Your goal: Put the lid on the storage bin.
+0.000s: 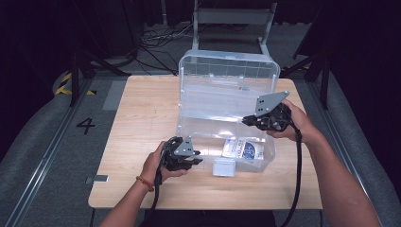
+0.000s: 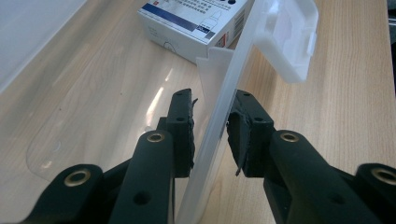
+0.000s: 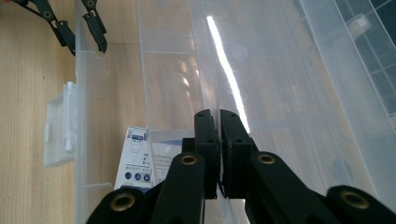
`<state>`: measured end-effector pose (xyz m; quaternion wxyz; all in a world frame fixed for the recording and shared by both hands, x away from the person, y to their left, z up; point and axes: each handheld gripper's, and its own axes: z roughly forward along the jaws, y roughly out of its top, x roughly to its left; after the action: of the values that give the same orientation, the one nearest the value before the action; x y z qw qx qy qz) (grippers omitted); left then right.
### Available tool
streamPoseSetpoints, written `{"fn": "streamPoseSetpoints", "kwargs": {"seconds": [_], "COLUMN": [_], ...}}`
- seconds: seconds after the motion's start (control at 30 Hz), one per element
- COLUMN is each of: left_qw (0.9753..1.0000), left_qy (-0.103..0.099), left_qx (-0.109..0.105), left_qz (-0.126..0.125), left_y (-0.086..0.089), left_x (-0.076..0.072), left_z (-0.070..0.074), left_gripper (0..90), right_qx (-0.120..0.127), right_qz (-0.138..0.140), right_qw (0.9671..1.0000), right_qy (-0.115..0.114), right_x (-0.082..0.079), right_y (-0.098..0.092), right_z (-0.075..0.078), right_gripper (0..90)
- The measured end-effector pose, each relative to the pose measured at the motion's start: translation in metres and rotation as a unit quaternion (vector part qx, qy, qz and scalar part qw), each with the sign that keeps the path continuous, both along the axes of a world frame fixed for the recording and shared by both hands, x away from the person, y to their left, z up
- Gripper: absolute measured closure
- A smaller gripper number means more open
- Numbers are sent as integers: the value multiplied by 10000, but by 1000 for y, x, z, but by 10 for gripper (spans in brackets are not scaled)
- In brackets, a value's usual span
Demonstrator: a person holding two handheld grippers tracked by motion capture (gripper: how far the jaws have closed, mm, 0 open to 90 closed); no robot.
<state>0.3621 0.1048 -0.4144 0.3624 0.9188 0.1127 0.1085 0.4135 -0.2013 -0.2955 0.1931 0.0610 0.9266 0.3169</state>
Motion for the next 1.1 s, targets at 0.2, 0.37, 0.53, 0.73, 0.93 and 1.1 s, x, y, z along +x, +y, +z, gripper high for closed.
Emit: {"fn": "streamPoseSetpoints", "kwargs": {"seconds": [0.2,0.37,0.53,0.73,0.93,1.1], "left_qw": [10000,9999,9996,9995,9995,9996], "left_qy": [-80,-100,-264,-303,-300,-278], "left_qx": [26,26,48,-23,1,-2], "left_qz": [-49,-32,-2,30,84,92], "left_y": [0,0,-1,0,5,7], "left_x": [-1,-1,-4,-6,-8,-9], "left_z": [0,0,-2,-1,3,5], "left_gripper": [710,706,692,691,713,711], "right_qx": [71,82,112,151,169,128], "right_qz": [1,59,49,46,50,16], "right_qw": [10000,9999,9999,9999,9998,9999], "right_qy": [-1,-3,-19,-22,6,-37], "right_x": [-5,-10,-13,-14,-15,-17], "right_y": [-2,-3,-4,-6,-6,-6], "right_z": [-3,-6,-8,-9,-10,-10], "right_gripper": [873,870,860,857,855,852]}}
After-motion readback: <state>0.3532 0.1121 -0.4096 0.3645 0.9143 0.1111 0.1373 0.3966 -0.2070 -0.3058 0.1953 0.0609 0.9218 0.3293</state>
